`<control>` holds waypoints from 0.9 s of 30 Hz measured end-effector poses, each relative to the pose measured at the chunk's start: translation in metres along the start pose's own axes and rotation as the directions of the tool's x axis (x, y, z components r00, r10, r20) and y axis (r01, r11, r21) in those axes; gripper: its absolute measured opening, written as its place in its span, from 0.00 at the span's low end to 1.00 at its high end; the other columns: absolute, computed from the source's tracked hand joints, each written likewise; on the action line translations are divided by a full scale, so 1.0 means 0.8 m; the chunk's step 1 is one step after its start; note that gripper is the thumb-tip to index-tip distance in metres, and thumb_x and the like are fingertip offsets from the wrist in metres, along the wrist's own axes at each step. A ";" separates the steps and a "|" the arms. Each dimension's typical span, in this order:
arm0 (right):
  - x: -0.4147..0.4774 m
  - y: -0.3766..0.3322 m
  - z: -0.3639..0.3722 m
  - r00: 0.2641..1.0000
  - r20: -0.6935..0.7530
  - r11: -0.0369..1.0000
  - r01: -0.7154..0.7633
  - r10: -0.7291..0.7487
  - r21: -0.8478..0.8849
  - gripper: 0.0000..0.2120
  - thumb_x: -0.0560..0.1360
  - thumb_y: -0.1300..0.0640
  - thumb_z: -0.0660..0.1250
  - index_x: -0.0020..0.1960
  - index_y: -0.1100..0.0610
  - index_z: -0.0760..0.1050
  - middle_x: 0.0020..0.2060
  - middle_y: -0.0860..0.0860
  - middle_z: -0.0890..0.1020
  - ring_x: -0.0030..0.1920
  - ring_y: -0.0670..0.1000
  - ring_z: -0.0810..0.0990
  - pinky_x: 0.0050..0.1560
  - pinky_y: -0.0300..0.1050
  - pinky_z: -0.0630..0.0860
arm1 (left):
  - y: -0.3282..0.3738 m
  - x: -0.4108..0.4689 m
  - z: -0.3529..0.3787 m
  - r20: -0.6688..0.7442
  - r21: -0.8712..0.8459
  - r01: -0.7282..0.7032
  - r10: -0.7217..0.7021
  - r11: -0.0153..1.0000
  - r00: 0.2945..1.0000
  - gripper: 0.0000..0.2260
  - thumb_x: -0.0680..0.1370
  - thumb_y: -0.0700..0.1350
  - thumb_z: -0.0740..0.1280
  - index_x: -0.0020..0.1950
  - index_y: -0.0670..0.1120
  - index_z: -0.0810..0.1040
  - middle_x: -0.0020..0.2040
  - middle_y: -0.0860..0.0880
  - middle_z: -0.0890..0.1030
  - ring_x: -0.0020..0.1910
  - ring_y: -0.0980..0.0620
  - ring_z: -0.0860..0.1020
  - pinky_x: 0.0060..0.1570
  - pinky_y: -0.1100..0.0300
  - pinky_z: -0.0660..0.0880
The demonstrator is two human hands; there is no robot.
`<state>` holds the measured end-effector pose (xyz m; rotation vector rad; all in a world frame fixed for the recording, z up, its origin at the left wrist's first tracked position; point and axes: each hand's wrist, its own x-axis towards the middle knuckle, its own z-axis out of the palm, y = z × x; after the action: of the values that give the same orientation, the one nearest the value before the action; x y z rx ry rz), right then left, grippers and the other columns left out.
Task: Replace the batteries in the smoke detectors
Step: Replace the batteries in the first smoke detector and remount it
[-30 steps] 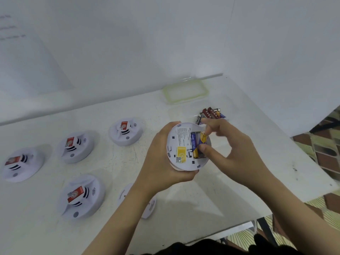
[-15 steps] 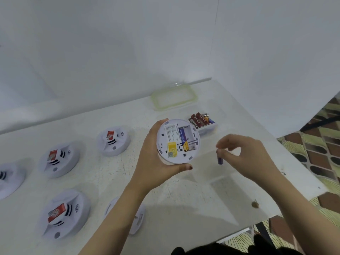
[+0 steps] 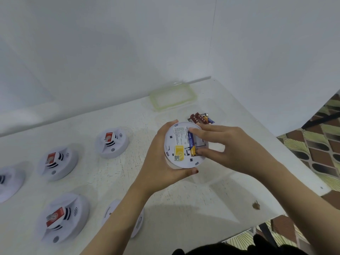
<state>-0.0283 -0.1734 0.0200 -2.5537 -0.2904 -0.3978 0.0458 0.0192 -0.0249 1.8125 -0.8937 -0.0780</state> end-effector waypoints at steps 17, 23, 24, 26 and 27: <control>0.008 -0.001 -0.005 0.975 0.140 0.934 0.207 -0.172 -0.292 0.24 0.68 0.45 0.59 0.55 0.57 0.81 0.30 0.47 0.80 0.25 0.46 0.71 0.23 0.37 0.65 | 0.005 0.000 0.003 0.028 -0.001 -0.015 0.015 1.000 0.999 0.42 0.61 0.46 0.80 0.68 0.58 0.61 0.62 0.69 0.69 0.64 0.60 0.72 0.58 0.70 0.71; 0.005 -0.004 -0.004 0.978 0.157 0.969 0.167 -0.138 -0.182 0.25 0.70 0.46 0.56 0.59 0.57 0.79 0.37 0.47 0.80 0.29 0.46 0.71 0.26 0.39 0.67 | 0.003 0.000 -0.001 0.003 -0.050 -0.006 0.006 0.999 1.000 0.41 0.61 0.48 0.81 0.69 0.56 0.62 0.63 0.64 0.71 0.65 0.54 0.73 0.60 0.62 0.74; 0.005 -0.004 -0.004 0.978 0.168 0.974 0.154 -0.126 -0.164 0.26 0.71 0.44 0.56 0.62 0.56 0.77 0.41 0.48 0.80 0.30 0.46 0.72 0.27 0.39 0.69 | 0.003 0.000 -0.001 -0.006 -0.058 0.001 -0.002 0.998 1.000 0.41 0.61 0.48 0.80 0.69 0.56 0.62 0.63 0.63 0.71 0.66 0.53 0.73 0.60 0.59 0.75; 0.003 -0.001 0.000 0.977 0.183 0.976 0.138 -0.106 -0.170 0.29 0.72 0.38 0.56 0.65 0.54 0.74 0.54 0.50 0.81 0.35 0.47 0.76 0.33 0.38 0.70 | 0.002 0.000 -0.001 -0.019 -0.088 0.013 -0.015 0.996 1.000 0.41 0.61 0.46 0.80 0.69 0.54 0.63 0.64 0.61 0.72 0.66 0.51 0.73 0.60 0.52 0.76; 0.003 0.001 0.003 0.980 0.173 0.974 0.132 -0.100 -0.186 0.31 0.72 0.35 0.56 0.66 0.53 0.74 0.60 0.52 0.79 0.38 0.48 0.79 0.36 0.38 0.70 | 0.002 0.000 -0.001 -0.022 -0.095 0.012 -0.014 0.995 1.000 0.41 0.62 0.46 0.80 0.69 0.54 0.63 0.64 0.60 0.72 0.66 0.50 0.73 0.60 0.50 0.76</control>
<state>-0.0256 -0.1728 0.0183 -2.7784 -0.4849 -0.2725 0.0455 0.0197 -0.0233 1.7279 -0.8482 -0.1058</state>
